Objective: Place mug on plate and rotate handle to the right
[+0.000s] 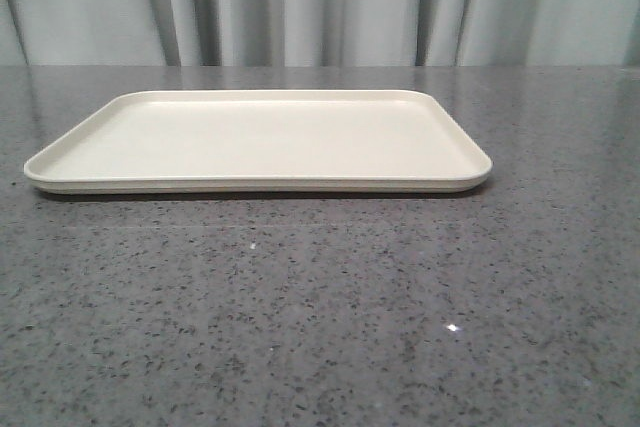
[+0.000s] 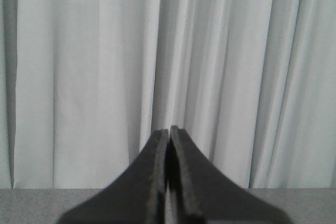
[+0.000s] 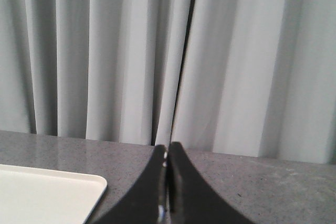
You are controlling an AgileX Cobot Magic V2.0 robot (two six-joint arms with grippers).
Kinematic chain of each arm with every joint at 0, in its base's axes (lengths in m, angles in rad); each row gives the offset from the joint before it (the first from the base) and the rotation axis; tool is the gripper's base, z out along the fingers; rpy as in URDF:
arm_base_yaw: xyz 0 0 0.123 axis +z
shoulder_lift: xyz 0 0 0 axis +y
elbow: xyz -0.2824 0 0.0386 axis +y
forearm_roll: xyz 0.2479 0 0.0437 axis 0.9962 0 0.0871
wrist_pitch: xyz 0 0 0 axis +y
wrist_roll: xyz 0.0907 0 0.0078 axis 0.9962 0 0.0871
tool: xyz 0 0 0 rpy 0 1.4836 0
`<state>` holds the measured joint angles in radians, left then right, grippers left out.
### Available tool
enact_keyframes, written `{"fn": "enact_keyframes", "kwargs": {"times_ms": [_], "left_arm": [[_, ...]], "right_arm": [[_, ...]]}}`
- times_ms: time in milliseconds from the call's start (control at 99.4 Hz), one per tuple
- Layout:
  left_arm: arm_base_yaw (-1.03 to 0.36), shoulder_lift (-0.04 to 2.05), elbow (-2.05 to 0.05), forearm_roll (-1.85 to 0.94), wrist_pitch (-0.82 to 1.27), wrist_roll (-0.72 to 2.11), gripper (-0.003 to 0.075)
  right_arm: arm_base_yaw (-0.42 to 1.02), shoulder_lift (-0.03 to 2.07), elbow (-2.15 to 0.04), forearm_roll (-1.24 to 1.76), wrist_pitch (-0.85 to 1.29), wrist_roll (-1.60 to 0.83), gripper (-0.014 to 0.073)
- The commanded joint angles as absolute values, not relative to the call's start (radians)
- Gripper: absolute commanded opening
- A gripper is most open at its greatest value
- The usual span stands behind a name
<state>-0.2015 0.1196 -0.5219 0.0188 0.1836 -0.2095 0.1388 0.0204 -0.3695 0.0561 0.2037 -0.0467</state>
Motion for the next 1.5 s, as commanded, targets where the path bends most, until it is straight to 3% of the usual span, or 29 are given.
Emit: {"fn": "enact_keyframes", "kwargs": {"times_ms": [0, 221, 533, 634, 966, 1298, 1489], "left_arm": [[-0.201, 0.199, -0.617, 0.017, 0.146, -0.219, -0.0020], [-0.201, 0.344, -0.793, 0.051, 0.286, -0.217, -0.0020], [-0.201, 0.533, -1.021, 0.087, 0.491, -0.207, -0.0020], [-0.201, 0.579, -1.086, 0.091, 0.533, -0.207, -0.0019], [-0.201, 0.668, -1.230, 0.073, 0.665, -0.179, -0.0006], [-0.201, 0.701, -1.253, 0.023, 0.741, -0.179, 0.0255], [-0.201, 0.708, -1.278, 0.015, 0.786, -0.179, 0.0360]], "right_arm": [[0.134, 0.106, -0.463, 0.043, 0.166, -0.047, -0.0108], [0.134, 0.293, -0.649, 0.043, 0.233, -0.064, -0.0085], [0.134, 0.458, -0.881, 0.043, 0.243, -0.064, 0.0260], [0.134, 0.476, -0.918, 0.043, 0.243, -0.064, 0.0337], [0.134, 0.475, -0.922, 0.025, 0.196, -0.065, 0.0353], [0.134, 0.475, -0.921, 0.025, 0.168, -0.065, 0.0353], [0.134, 0.475, -0.921, 0.025, 0.171, -0.065, 0.0353]]}}
